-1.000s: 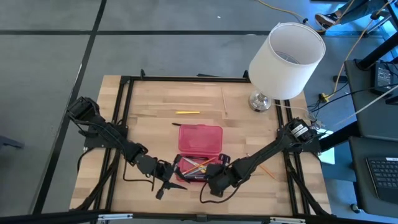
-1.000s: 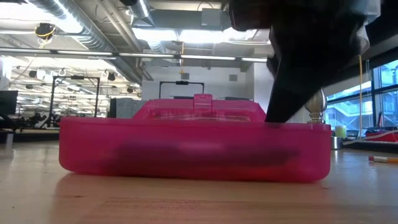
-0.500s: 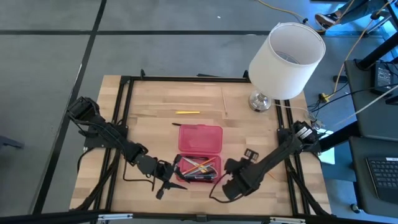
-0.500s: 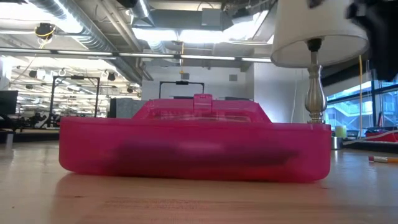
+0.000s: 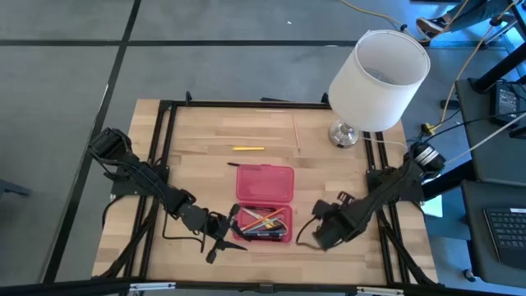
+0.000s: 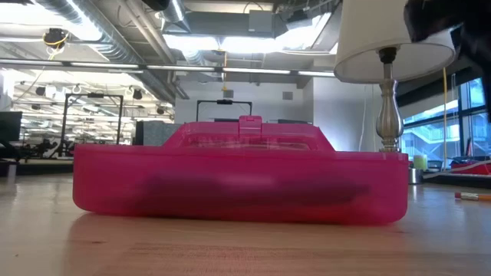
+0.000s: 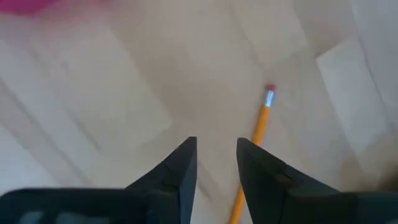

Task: Pick & place school supplies into a supply box
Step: Put the orange pencil into the red supply box

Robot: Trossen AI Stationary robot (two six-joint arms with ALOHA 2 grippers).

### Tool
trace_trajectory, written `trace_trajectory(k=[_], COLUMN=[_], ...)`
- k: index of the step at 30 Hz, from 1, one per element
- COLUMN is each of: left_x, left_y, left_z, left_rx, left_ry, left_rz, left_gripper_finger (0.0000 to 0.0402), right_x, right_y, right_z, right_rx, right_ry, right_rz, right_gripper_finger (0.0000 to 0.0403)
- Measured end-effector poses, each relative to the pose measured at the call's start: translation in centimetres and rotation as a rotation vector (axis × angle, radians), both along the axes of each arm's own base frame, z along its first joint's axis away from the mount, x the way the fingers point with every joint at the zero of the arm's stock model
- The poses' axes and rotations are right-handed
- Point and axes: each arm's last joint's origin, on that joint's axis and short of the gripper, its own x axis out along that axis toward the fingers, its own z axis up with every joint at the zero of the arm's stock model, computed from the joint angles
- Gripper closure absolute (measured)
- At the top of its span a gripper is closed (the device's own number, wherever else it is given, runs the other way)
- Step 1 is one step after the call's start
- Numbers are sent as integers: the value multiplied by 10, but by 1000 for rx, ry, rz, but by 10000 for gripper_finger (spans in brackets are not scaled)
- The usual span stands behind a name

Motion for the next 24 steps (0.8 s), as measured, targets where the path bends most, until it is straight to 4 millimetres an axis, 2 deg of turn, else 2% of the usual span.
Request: trace_trajectory(k=[9,16,24], left_x=[0,0,0], left_y=[0,0,0], left_z=[0,0,0], left_rx=[0,0,0], left_ry=[0,0,0], left_rz=[0,0,0], left_gripper_finger=[294,290,294], right_x=[-24,-25,-23], right_y=[-38,-46,-50], right_z=[-31,-48,-50], right_rx=[-24,-1,-26], right_ry=[-1,-18,-39], right_rz=[-218,-244,-233], right_gripper_finger=[286,280,234])
